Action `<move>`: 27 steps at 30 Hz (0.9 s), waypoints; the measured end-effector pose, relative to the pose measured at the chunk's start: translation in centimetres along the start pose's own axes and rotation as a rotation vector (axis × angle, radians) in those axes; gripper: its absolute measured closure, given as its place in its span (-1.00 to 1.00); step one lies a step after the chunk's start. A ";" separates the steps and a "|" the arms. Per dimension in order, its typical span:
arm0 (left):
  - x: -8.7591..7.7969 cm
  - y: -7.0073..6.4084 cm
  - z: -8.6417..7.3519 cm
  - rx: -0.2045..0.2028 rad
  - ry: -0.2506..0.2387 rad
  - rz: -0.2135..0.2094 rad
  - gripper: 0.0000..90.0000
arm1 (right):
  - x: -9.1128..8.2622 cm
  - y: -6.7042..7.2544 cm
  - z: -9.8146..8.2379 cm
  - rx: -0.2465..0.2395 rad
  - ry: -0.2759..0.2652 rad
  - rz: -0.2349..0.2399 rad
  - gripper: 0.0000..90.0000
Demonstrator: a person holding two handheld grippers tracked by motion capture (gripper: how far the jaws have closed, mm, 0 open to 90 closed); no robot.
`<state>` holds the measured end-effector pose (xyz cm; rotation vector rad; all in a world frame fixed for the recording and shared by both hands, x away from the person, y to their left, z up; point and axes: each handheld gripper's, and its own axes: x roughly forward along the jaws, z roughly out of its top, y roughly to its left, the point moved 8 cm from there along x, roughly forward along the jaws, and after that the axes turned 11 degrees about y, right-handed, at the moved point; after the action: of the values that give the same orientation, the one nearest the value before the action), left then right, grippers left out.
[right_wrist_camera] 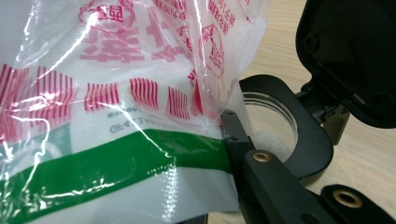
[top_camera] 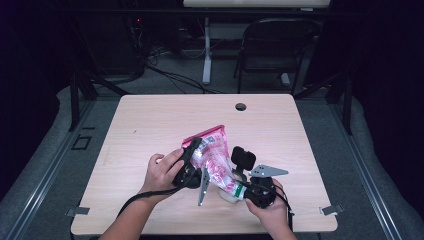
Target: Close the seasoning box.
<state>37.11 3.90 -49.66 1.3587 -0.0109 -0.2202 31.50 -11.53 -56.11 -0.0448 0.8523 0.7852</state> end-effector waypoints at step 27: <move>-0.1 0.1 0.1 -0.003 -0.002 0.004 0.47 | 0.2 0.0 0.1 0.002 -0.012 0.004 1.00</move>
<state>37.02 3.87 -49.56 1.3558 -0.0147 -0.2186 31.59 -11.39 -56.18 -0.0366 0.8416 0.7875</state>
